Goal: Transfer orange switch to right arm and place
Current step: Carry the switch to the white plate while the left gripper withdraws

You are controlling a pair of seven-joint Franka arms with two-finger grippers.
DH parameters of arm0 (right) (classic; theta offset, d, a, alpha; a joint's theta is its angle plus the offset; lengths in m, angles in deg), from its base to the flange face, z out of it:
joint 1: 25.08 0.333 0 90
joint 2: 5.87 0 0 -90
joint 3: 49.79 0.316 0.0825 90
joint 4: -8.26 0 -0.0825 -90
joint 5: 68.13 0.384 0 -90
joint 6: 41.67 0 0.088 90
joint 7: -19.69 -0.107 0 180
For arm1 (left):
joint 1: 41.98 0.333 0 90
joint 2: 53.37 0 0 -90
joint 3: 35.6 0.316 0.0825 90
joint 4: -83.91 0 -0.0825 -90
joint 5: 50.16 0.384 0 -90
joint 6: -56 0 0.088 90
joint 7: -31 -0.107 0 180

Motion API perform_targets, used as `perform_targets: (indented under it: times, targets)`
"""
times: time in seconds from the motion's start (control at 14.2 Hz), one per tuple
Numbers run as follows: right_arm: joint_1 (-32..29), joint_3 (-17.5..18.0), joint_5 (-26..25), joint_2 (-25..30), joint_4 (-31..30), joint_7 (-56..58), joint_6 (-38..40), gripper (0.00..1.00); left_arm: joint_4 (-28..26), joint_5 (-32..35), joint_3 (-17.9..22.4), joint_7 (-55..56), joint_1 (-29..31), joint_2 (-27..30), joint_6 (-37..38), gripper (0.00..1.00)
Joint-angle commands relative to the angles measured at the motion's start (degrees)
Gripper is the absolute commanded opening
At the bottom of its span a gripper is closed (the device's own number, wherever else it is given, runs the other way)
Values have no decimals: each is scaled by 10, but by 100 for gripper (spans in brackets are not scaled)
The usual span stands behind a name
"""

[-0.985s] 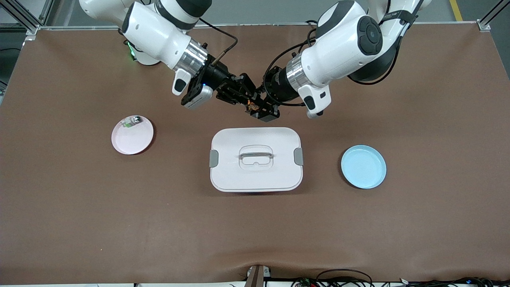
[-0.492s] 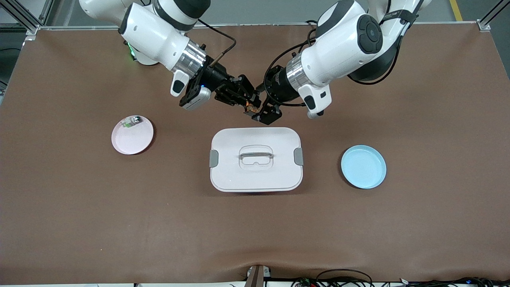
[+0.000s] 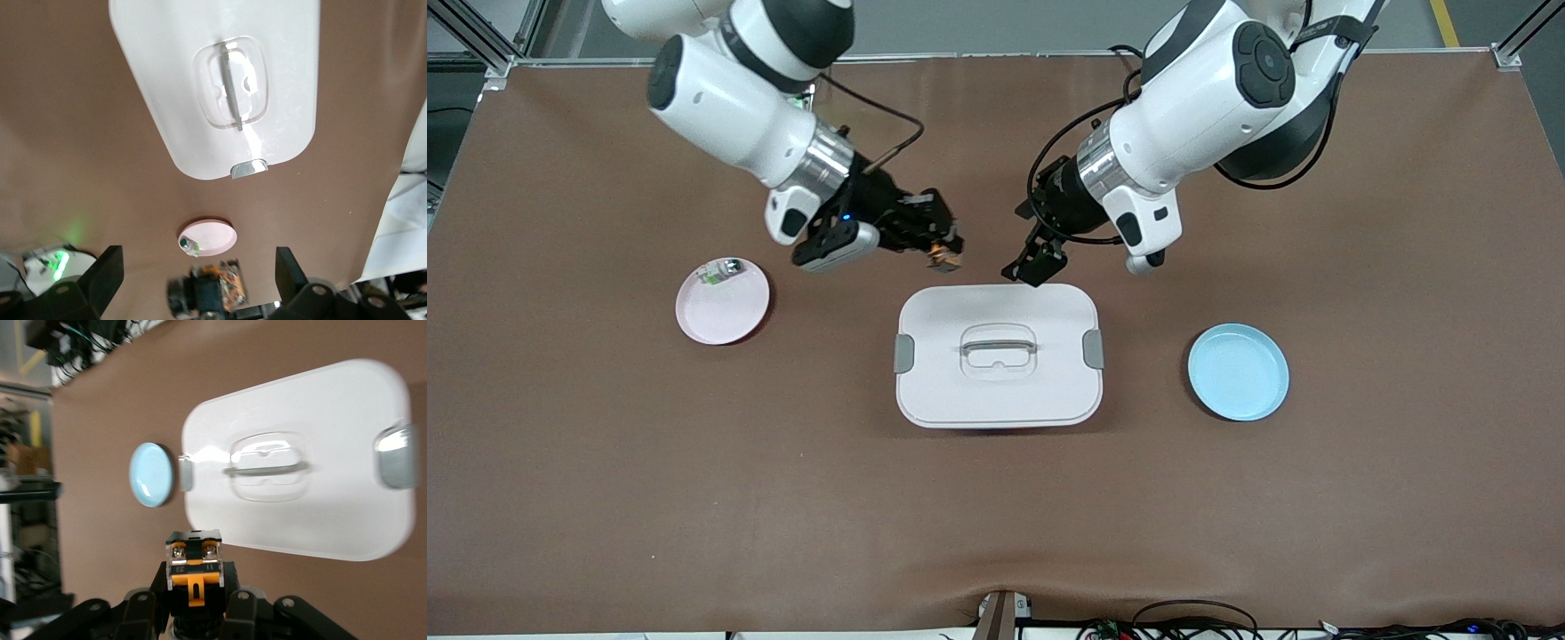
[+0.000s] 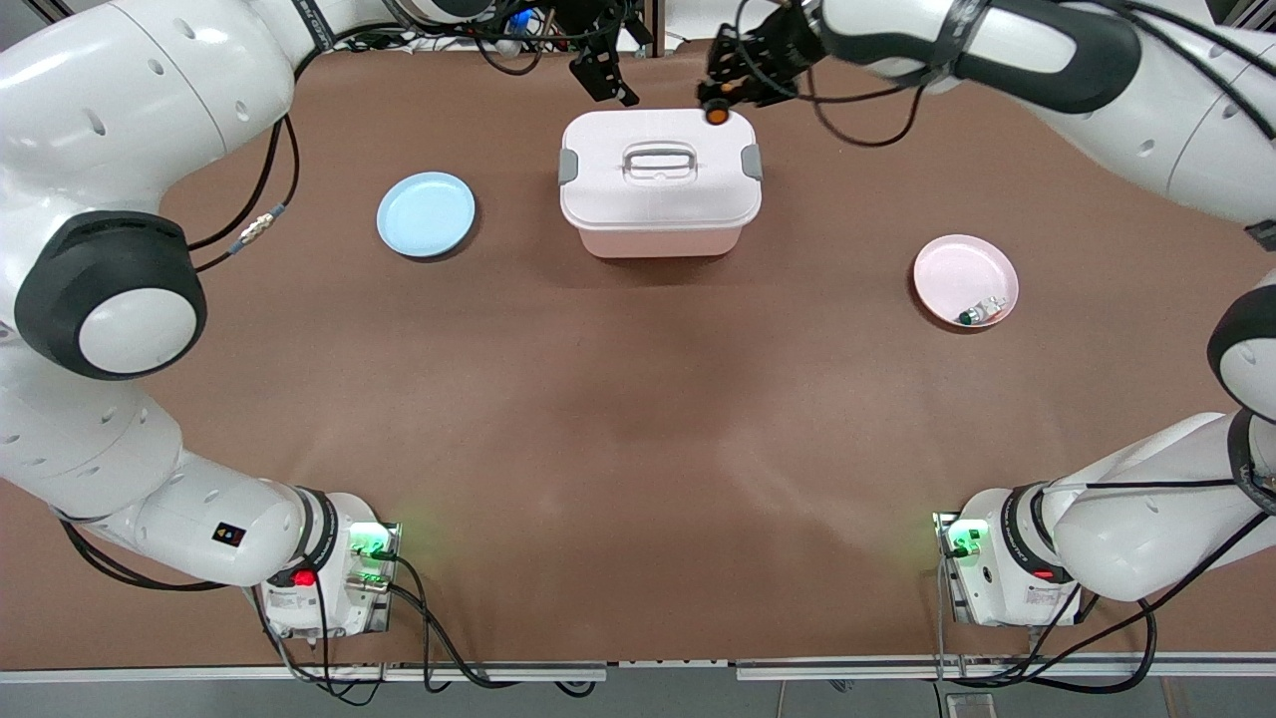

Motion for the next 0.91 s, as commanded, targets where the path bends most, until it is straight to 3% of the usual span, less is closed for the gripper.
perform_targets:
  times: [0.0, 0.21, 0.28, 0.42, 0.63, 0.84]
  targets:
    - [-59, 6, -79, -1, 30, 112, 89, 0, -5, 13, 2, -91, 19, 9, 18, 100]
    - [-128, 6, -86, -1, 29, 265, 156, 0, -4, 25, 2, -203, 55, 14, 78, 100]
    - [-145, 5, -105, -1, 26, 307, 163, 0, -2, 25, 3, -228, 70, 19, 99, 100]
    - [-185, 6, -190, -7, 25, 386, 182, 0, 0, 28, 3, -272, 100, 25, 132, 100]
    - [-204, 6, -271, -10, 9, 457, 185, 0, 2, 56, 3, -372, 140, 31, 184, 100]
    - [-233, 6, -299, -8, -31, 545, 157, 0, 11, 81, 3, -460, 169, 32, 194, 100]
